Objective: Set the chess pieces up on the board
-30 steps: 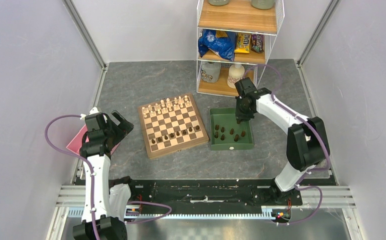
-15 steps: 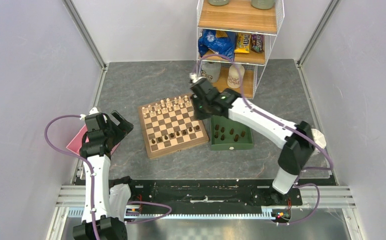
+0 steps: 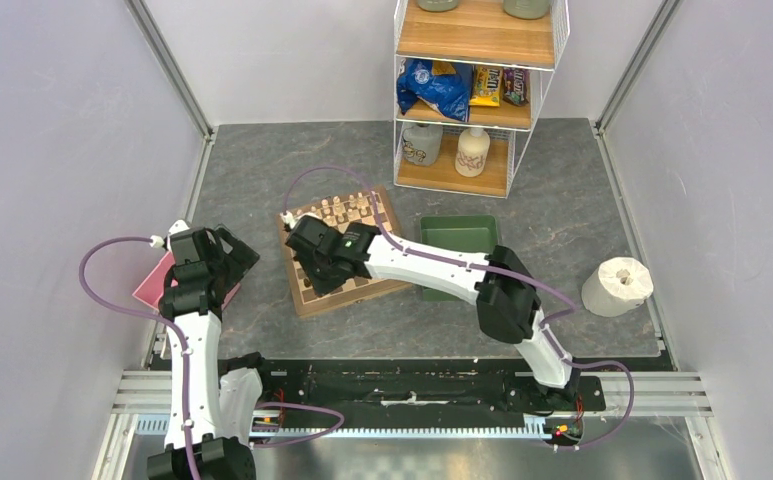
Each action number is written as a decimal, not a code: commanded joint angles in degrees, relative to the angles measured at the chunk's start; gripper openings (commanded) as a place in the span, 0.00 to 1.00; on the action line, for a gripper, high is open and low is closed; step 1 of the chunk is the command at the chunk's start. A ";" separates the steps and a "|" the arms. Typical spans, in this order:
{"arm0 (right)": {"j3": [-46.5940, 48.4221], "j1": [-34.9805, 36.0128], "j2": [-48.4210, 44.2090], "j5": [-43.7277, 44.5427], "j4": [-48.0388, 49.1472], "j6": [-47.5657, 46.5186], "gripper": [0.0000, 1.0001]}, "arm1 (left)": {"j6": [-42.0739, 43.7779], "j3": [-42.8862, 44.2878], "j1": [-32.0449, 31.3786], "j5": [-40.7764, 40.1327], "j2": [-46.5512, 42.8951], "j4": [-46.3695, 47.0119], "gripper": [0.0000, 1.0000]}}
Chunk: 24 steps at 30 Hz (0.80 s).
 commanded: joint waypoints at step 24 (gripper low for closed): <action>16.47 0.87 14.28 0.65 -4.29 -1.09 0.18 | -1.91 1.46 0.33 -1.96 -0.89 -0.10 1.00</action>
